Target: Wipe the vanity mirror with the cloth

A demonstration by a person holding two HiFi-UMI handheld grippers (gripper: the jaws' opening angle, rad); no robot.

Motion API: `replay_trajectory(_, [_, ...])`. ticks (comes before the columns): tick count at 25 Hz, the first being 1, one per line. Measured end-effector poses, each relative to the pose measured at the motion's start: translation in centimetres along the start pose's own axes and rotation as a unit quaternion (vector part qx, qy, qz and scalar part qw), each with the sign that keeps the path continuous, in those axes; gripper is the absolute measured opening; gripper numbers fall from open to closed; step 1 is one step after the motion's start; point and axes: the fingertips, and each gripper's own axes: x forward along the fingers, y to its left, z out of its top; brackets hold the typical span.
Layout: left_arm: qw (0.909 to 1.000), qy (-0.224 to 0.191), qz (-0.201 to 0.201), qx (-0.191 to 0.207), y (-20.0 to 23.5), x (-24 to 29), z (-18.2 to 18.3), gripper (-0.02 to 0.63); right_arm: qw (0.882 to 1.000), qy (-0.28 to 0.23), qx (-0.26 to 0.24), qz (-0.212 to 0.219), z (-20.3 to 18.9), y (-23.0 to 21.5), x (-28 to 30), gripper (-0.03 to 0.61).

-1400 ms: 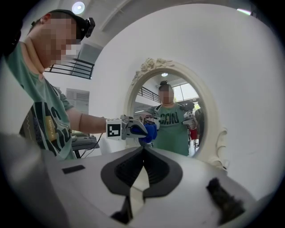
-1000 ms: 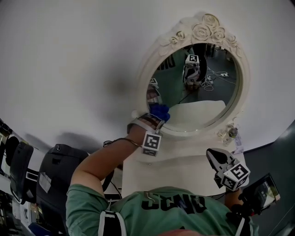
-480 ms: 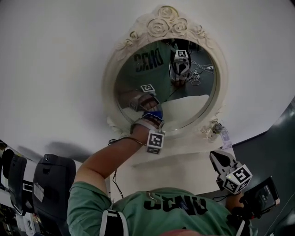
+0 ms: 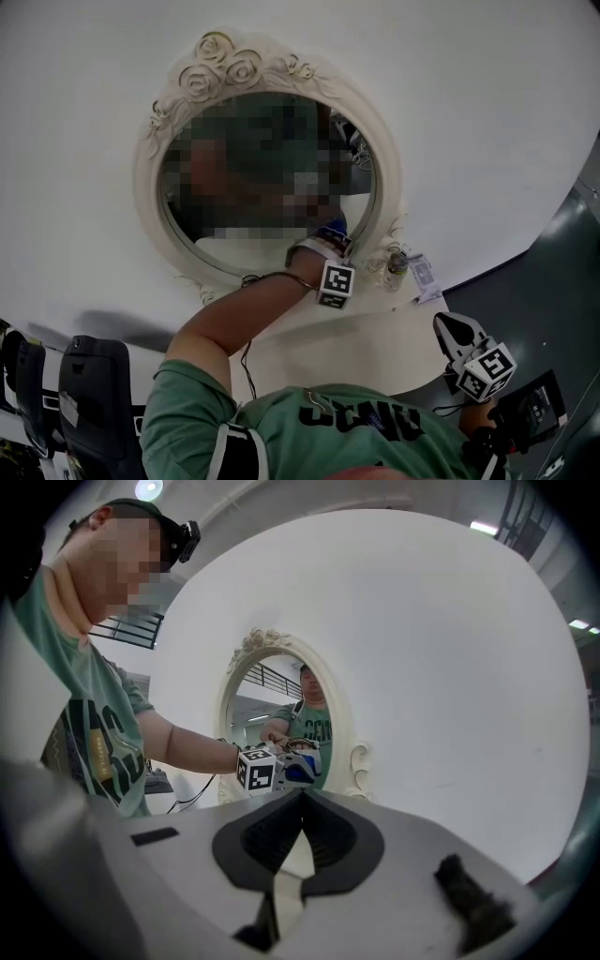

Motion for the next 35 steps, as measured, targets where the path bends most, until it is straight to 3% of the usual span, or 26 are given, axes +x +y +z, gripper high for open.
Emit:
replay_trajectory(3, [0.9999, -0.003, -0.003, 0.013, 1.3, 1.3, 2.0, 0.017, 1.000, -0.001, 0.009, -0.011, -0.6, -1.5, -1.3, 0.012])
replay_trajectory(9, [0.9997, 0.000, -0.001, 0.024, 1.7, 1.6, 2.5, 0.015, 1.000, -0.003, 0.018, -0.021, -1.0, -2.7, -2.5, 0.012])
replay_trajectory(16, [0.9997, -0.018, 0.019, 0.001, 1.5, -1.5, 1.8, 0.015, 1.000, -0.005, 0.001, -0.001, 0.2, 0.7, -0.7, 0.012])
replay_trajectory(21, [0.9993, -0.005, 0.032, -0.021, -1.4, -7.1, -3.9, 0.015, 0.999, -0.003, -0.018, 0.030, 1.2, 5.3, 2.8, 0.012])
replay_trajectory(30, [0.9962, 0.064, -0.004, -0.059, -13.4, -15.9, -18.0, 0.015, 0.991, 0.001, -0.063, 0.115, 2.8, 17.7, 11.8, 0.012])
replay_trajectory(35, [0.9941, 0.075, -0.008, -0.078, -15.8, -16.3, -20.6, 0.015, 0.987, 0.007, -0.075, 0.140, 2.7, 21.8, 14.5, 0.012])
